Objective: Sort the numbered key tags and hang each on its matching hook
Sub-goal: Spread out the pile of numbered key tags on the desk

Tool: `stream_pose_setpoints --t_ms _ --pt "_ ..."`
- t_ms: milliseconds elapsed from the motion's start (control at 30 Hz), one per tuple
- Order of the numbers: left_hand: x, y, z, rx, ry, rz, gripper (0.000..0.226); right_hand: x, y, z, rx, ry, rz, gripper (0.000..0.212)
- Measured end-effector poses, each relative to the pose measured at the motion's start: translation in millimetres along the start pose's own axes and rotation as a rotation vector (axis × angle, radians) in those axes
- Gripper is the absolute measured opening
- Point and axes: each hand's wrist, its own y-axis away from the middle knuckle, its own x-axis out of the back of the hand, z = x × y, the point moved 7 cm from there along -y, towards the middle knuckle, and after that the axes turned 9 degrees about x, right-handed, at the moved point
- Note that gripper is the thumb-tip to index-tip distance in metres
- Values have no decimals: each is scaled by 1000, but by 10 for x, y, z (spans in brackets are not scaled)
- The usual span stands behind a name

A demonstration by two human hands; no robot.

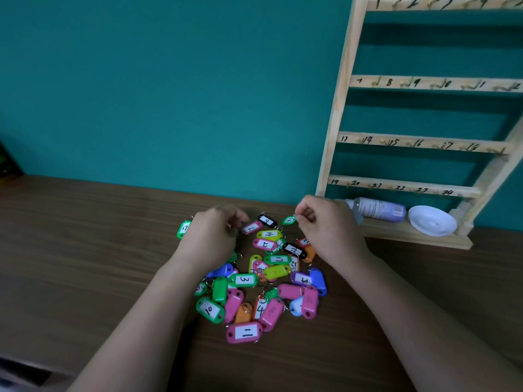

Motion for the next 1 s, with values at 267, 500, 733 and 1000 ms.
stream_pose_setpoints --t_ms 267,500,733,1000 --pt "91 104 -84 -29 -76 27 31 -10 43 -12 8 78 -116 14" --pt "52 341 180 -230 -25 -60 25 88 260 -87 73 -51 -231 17" --pt "-148 480 361 -314 -53 -136 33 191 564 -168 126 8 -320 24" --pt "-38 410 193 -234 -179 -25 29 264 508 -38 63 82 -328 26"
